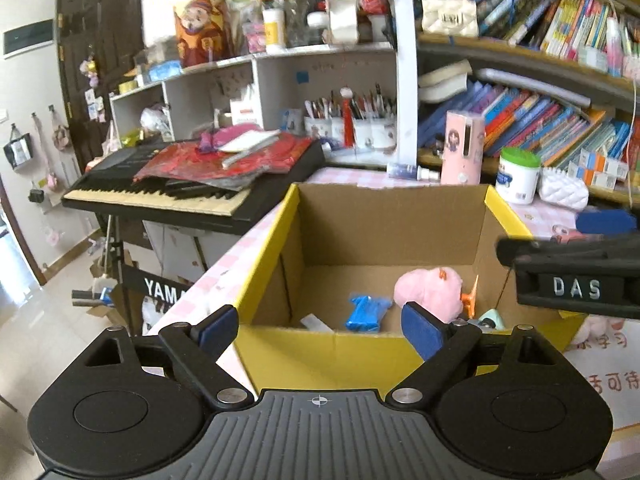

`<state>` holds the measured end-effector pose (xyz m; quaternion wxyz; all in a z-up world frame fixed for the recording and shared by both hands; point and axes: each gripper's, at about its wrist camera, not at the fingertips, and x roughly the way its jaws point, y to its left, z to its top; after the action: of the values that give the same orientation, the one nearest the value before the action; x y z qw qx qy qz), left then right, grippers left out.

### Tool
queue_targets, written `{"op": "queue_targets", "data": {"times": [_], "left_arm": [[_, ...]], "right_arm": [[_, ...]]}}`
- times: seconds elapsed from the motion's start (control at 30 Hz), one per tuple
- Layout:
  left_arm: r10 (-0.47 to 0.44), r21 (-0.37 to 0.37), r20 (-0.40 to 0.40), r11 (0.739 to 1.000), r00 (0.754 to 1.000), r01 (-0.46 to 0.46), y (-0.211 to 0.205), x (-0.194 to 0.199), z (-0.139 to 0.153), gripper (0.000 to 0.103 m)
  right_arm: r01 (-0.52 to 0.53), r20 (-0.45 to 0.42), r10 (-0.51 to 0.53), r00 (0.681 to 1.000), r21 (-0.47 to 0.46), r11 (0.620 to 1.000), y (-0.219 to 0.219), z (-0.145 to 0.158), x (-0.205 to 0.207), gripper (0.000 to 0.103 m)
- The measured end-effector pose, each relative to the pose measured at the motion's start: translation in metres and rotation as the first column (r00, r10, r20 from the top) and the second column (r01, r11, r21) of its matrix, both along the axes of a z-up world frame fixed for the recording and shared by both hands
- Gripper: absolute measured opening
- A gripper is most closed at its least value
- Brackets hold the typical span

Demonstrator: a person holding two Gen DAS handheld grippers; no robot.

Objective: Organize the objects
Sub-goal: 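Withdraw both open tools from the box toward the pink pig and tape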

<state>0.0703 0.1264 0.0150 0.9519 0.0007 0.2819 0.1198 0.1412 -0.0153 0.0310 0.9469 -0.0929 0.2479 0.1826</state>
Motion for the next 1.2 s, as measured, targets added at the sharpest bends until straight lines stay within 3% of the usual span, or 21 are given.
{"op": "queue_targets", "data": {"times": [0.27, 0.47, 0.67, 0.97, 1.2], "left_arm": [[-0.007, -0.030, -0.020, 1.000, 1.000, 0.007, 0.006, -0.049, -0.003, 0.093], [-0.063, -0.037, -0.063, 0.997, 0.996, 0.061, 0.003, -0.080, -0.010, 0.093], [-0.099, -0.022, -0.085, 0.995, 0.991, 0.098, -0.002, -0.103, -0.013, 0.093], [-0.176, -0.019, -0.126, 0.984, 0.976, 0.175, -0.019, -0.119, -0.022, 0.093], [-0.281, -0.028, -0.139, 0.960, 0.950, 0.280, -0.046, -0.113, -0.026, 0.093]], "right_arm": [[0.101, 0.008, -0.100, 0.995, -0.032, 0.994, -0.007, -0.011, -0.059, 0.084], [0.128, -0.044, -0.132, 0.990, -0.079, 0.989, -0.008, -0.028, -0.104, 0.085], [0.151, -0.087, -0.157, 0.984, -0.067, 0.986, -0.010, -0.038, -0.135, 0.086], [0.197, -0.102, -0.203, 0.974, -0.061, 0.978, -0.020, -0.042, -0.170, 0.087], [0.290, -0.124, -0.297, 0.947, -0.073, 0.954, -0.049, -0.046, -0.181, 0.088]]}}
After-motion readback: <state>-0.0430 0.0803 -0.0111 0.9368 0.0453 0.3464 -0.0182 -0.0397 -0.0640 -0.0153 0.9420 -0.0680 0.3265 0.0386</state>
